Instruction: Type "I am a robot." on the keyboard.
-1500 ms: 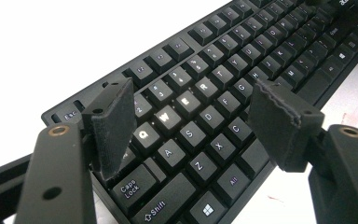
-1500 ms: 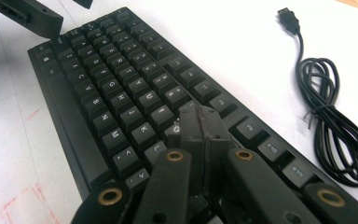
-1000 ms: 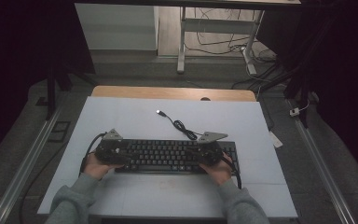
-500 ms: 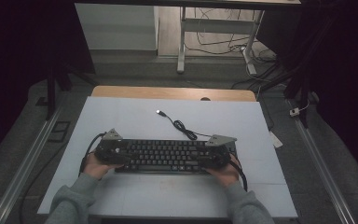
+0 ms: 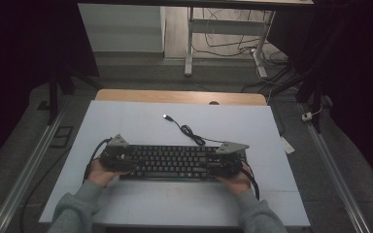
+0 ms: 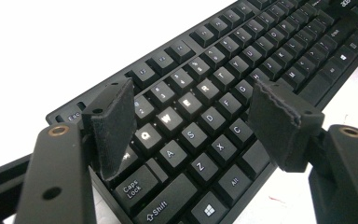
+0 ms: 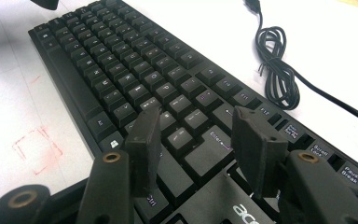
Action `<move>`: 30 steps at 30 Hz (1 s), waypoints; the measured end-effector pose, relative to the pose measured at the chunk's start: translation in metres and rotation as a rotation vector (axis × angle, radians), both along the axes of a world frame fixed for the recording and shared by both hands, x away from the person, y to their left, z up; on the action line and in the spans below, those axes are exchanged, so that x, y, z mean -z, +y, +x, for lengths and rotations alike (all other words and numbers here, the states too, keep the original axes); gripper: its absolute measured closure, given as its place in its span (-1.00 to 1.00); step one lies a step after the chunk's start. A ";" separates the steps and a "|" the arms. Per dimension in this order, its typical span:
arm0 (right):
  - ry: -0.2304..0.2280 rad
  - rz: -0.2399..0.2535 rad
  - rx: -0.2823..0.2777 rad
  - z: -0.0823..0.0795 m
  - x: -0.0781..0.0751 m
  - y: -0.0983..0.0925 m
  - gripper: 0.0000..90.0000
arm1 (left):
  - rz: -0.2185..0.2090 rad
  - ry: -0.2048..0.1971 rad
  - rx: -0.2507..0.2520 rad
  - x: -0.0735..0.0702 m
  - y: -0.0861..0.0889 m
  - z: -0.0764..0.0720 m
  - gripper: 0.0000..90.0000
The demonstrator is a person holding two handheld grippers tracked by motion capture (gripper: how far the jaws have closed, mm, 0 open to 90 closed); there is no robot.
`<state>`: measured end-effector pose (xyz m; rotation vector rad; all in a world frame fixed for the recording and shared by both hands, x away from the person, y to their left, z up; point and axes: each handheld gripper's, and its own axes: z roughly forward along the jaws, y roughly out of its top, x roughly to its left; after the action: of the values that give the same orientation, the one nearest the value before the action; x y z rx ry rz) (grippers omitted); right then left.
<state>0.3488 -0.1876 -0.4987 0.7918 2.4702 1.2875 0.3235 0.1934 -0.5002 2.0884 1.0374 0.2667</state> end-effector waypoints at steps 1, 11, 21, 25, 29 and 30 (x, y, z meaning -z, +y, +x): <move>0.000 0.000 0.000 0.000 0.000 0.000 0.18 | 0.002 -0.001 0.002 0.000 -0.001 0.000 -0.29; -0.001 -0.004 -0.002 0.000 0.000 0.001 0.18 | 0.009 -0.003 0.028 0.000 -0.011 -0.002 -0.25; 0.000 -0.005 -0.003 0.001 0.002 0.001 0.18 | 0.006 -0.009 0.074 0.001 -0.025 -0.004 -0.02; 0.002 -0.010 -0.002 0.001 0.002 0.001 0.18 | 0.007 -0.007 0.100 0.003 -0.032 -0.004 0.20; 0.001 -0.010 -0.004 0.001 0.002 0.002 0.18 | 0.017 -0.007 0.127 0.005 -0.040 -0.004 0.53; 0.001 -0.011 -0.004 0.001 0.002 0.002 0.18 | 0.019 -0.008 0.133 0.006 -0.042 -0.004 0.63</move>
<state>0.3497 -0.1860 -0.5008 0.7857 2.4791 1.2734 0.3196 0.1512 -0.5061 2.1607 0.8904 0.2183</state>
